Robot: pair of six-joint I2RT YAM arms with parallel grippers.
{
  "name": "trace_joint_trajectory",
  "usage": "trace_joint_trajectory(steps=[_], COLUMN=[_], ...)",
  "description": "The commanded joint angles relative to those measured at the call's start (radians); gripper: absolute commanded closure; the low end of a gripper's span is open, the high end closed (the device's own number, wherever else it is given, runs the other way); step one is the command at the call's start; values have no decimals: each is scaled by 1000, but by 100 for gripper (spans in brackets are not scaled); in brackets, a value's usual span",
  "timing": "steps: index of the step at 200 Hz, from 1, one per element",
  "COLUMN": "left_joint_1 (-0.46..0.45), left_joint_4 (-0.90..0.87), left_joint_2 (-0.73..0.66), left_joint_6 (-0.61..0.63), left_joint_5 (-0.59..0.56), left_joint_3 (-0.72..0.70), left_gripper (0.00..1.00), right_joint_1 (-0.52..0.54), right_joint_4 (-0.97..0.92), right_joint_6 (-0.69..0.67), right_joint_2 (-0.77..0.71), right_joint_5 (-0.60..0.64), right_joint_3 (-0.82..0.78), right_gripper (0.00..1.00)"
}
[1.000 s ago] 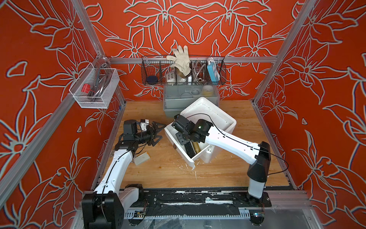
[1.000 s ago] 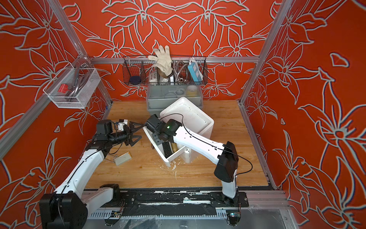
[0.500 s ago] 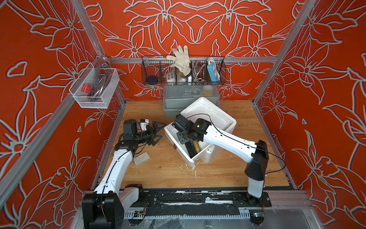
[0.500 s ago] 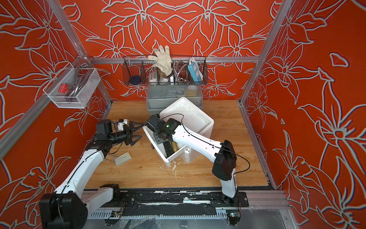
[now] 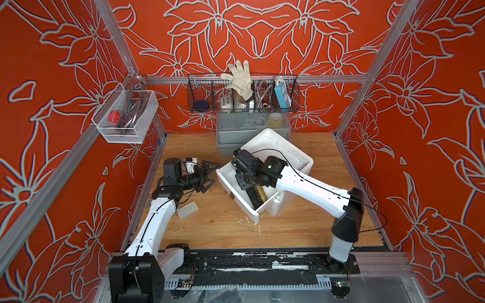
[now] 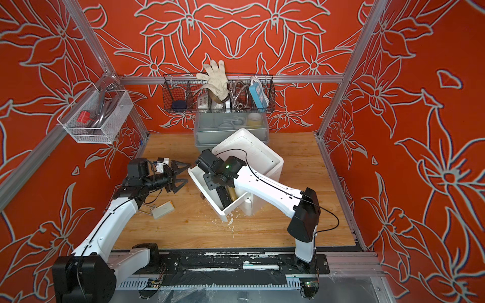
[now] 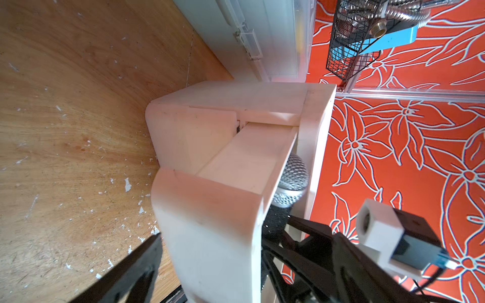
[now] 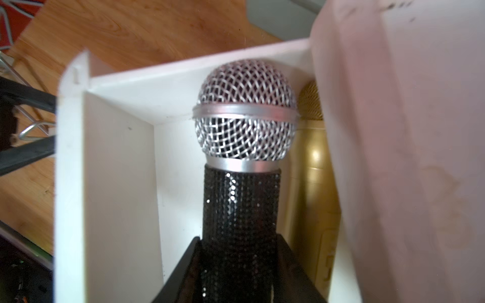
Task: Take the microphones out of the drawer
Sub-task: Pick up the microphone from the drawer, then place the microphone at the center of the board.
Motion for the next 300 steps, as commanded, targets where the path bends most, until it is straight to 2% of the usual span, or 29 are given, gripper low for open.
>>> trace_joint_trajectory(steps=[1,43,93,154,211,239,273,300], left_joint_1=[5,5,5,5,2,0,-5,-9], left_joint_4=[15,5,-73,-116,-243,-264,-259,-259], left_joint_2=[5,8,10,-3,-17,-22,-21,-15], left_joint_6=[4,9,65,85,181,196,191,194], left_joint_5=[19,21,13,10,4,5,9,16], left_joint_3=[17,24,55,72,136,146,139,148], left_gripper=[0,0,0,0,0,0,0,0], right_joint_1=[8,7,0,-65,-194,-276,-376,-504], right_joint_4=[33,54,76,96,75,40,-12,-18], right_joint_6=[-49,-69,-107,-158,-195,-224,-267,-258], right_joint_2=[-55,-88,-130,-165,-260,-318,-388,-461], right_joint_5=[2,5,14,4,5,51,176,181], right_joint_3=[-5,1,48,142,146,131,86,-5], right_gripper=[87,87,94,96,99,100,100,100])
